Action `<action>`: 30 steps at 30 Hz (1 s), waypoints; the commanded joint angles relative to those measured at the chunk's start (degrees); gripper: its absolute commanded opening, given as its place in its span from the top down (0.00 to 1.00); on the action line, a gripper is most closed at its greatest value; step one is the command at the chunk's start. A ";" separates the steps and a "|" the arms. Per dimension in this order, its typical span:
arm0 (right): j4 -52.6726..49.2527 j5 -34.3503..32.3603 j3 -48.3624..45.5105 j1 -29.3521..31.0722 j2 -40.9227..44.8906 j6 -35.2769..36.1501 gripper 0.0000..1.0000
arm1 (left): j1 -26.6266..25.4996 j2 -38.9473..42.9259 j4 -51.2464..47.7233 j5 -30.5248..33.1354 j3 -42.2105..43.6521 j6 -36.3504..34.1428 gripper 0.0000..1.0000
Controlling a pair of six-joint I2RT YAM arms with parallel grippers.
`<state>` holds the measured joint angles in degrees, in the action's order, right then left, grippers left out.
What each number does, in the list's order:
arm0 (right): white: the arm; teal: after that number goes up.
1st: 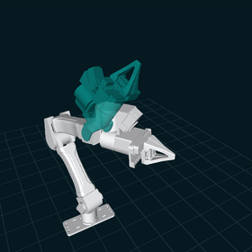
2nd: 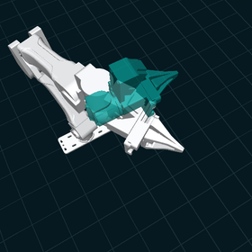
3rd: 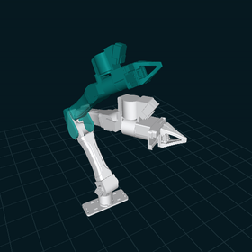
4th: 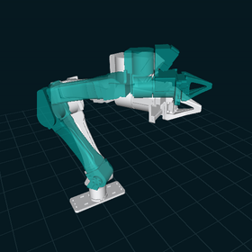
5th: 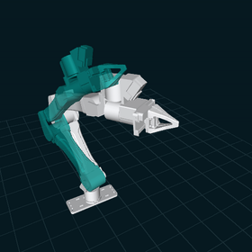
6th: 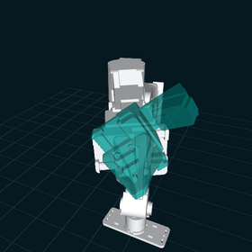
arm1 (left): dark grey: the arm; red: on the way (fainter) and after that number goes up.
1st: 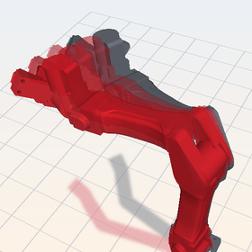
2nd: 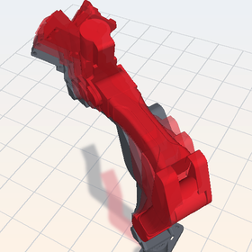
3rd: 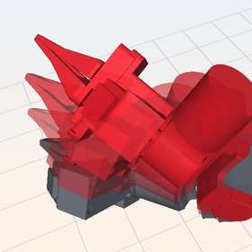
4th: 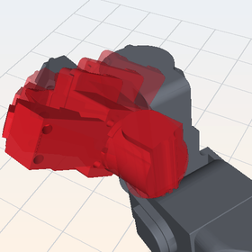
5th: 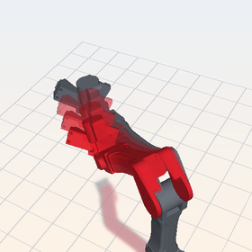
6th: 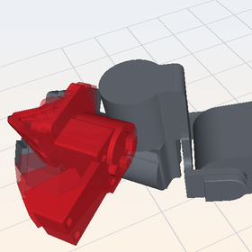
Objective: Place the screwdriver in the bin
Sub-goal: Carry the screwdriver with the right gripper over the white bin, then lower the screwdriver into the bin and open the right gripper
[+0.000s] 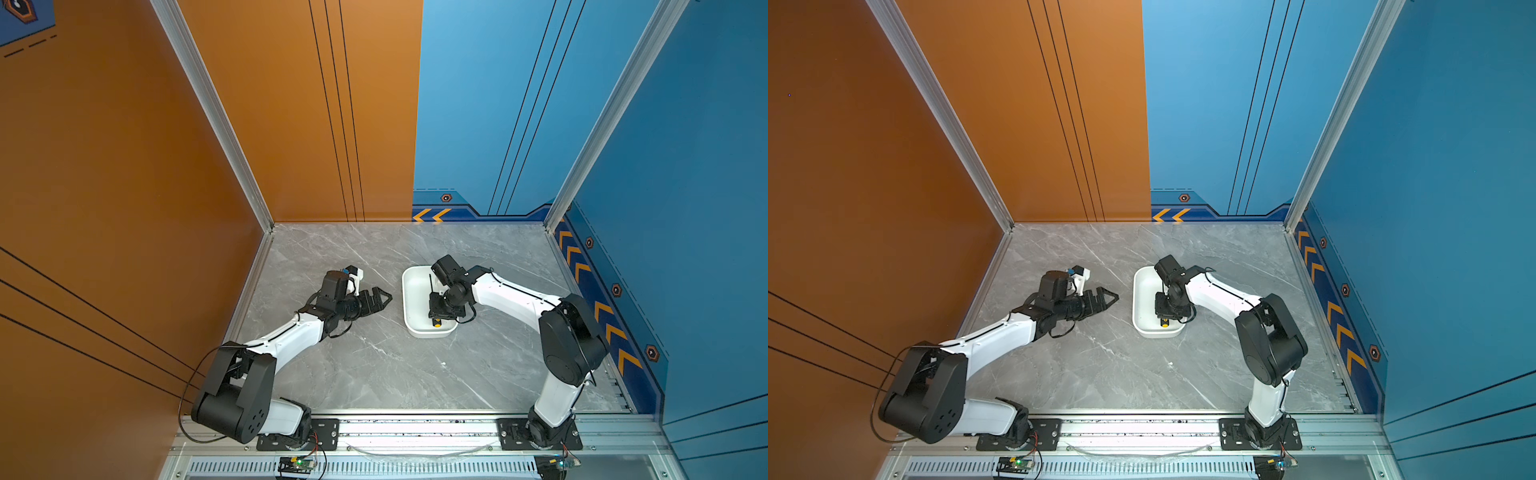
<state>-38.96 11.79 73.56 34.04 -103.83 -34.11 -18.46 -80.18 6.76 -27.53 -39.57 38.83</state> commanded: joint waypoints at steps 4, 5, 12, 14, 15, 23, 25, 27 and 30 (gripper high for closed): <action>0.20 -1.40 3.89 0.81 -2.69 -0.70 0.92 | 0.67 1.05 -1.23 -1.83 0.03 -1.12 0.02; 0.11 -1.80 4.11 0.87 -3.03 -0.70 0.92 | 0.69 1.12 -1.24 -1.83 0.09 -1.11 0.02; -0.28 -2.86 5.01 1.11 -5.23 -0.67 0.90 | 0.79 1.78 -1.81 -1.65 0.28 -1.17 0.02; -0.24 -2.93 5.01 1.06 -5.60 -0.70 0.90 | 0.91 1.99 -1.91 -1.50 0.35 -1.21 0.02; -0.24 -2.92 5.09 1.09 -5.86 -0.78 0.90 | 0.92 2.12 -2.06 -1.48 0.37 -1.28 0.02; -0.24 -3.21 6.07 1.12 -7.93 -0.96 0.80 | 1.06 2.73 -2.55 -1.24 0.77 -1.43 0.02; -0.23 -3.29 6.17 1.16 -8.14 -0.93 0.70 | 1.20 2.84 -2.57 -1.17 0.78 -1.54 0.02; -0.24 -3.49 6.13 1.20 -8.20 -0.96 0.66 | 1.29 2.84 -2.74 -1.22 0.81 -1.63 0.02; -0.30 -3.43 6.42 1.17 -8.14 -0.79 0.60 | 1.32 2.91 -2.72 -1.33 0.99 -1.72 0.02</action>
<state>-38.89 10.04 78.54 34.85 -111.87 -34.68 -17.65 -78.39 4.95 -27.70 -39.44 38.63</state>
